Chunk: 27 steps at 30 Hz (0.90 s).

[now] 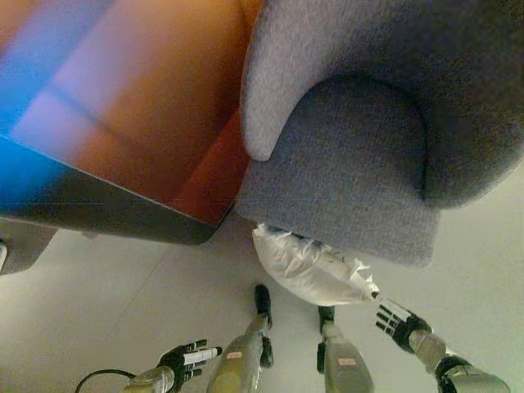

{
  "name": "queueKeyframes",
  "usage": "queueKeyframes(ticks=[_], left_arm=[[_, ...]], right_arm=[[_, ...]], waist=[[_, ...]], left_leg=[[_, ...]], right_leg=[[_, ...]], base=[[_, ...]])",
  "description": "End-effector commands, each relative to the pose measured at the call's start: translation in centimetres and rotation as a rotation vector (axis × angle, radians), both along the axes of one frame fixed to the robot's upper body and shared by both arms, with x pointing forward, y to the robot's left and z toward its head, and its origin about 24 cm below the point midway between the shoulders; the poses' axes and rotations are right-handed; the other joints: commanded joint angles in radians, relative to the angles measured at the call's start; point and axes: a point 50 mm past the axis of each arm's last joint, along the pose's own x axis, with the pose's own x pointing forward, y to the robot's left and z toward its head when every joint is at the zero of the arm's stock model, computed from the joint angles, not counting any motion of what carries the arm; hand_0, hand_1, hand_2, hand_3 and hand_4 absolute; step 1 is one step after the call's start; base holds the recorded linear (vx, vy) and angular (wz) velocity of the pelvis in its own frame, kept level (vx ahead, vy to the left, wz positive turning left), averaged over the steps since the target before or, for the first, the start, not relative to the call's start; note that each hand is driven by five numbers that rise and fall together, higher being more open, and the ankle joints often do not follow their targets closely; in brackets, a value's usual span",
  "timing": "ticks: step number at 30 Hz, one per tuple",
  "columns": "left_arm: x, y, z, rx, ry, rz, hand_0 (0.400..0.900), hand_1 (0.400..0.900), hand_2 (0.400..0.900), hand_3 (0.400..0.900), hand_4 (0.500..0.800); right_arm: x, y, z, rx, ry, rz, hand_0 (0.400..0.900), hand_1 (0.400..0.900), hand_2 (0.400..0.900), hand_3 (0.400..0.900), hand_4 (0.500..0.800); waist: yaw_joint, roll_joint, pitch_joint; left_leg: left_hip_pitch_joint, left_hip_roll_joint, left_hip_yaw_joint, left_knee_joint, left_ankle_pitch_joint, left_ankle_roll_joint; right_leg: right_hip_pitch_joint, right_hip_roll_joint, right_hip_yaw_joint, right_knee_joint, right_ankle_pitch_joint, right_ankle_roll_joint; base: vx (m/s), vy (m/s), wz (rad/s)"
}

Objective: Pick up the pillow and put it on the sofa.

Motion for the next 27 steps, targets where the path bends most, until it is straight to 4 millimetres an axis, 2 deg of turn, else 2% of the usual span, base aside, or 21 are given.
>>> queueKeyframes(ticks=[1, 8, 17, 22, 27], left_arm=[[-0.4, 1.9, 0.4, 0.034, 0.020, 0.005, 0.900, 0.900, 0.900, 0.900, 0.800], [1.2, 1.5, 1.0, 0.007, -0.061, 0.007, 0.900, 0.900, 0.900, 0.900, 0.800], [3.0, 1.0, 1.9, -0.021, -0.164, 0.032, 0.900, 0.900, 0.900, 0.900, 0.800], [4.2, 0.1, 2.4, -0.054, -0.225, 0.039, 0.900, 0.900, 0.900, 0.900, 0.800], [5.0, -0.8, 2.7, -0.076, -0.258, 0.039, 0.900, 0.900, 0.900, 0.900, 0.800]], right_arm=[[1.4, -2.0, 2.1, -0.044, -0.090, -0.032, 0.900, 0.900, 0.900, 0.900, 0.800], [4.0, -4.8, 6.1, -0.113, -0.210, -0.038, 0.900, 0.900, 0.900, 0.900, 0.800], [4.6, -7.2, 9.1, -0.169, -0.242, -0.051, 0.900, 0.900, 0.900, 0.900, 0.800], [6.2, -7.2, 10.8, -0.171, -0.316, 0.004, 0.900, 0.900, 0.900, 0.900, 0.800], [7.9, -6.2, 11.8, -0.162, -0.349, 0.078, 0.900, 0.900, 0.900, 0.900, 0.800]], waist=[[0.010, -0.031, 0.019], [0.016, -0.007, 0.078], [0.023, 0.034, 0.116], [0.032, 0.059, 0.116], [0.037, 0.078, 0.116]], left_leg=[[-0.031, -0.102, -0.021, 0.081, -0.136, -0.015], [-0.144, -0.108, -0.017, 0.144, -0.128, -0.022], [-0.272, -0.113, -0.017, 0.205, -0.116, -0.022], [-0.349, -0.123, -0.022, 0.246, -0.121, -0.025], [-0.402, -0.123, -0.015, 0.260, -0.117, -0.028]], right_leg=[[-0.135, -0.025, 0.012, 0.139, -0.066, 0.018], [-0.251, -0.033, -0.015, 0.212, -0.071, 0.008], [-0.399, -0.040, -0.032, 0.310, -0.084, 0.001], [-0.485, -0.043, -0.031, 0.372, -0.106, -0.004], [-0.545, -0.047, -0.028, 0.387, -0.103, -0.004]], base=[[-0.12, -0.034, 0.09], [-0.08, -0.007, 0.08], [-0.06, 0.017, 0.06], [-0.05, 0.038, 0.06], [-0.06, 0.045, 0.05]])
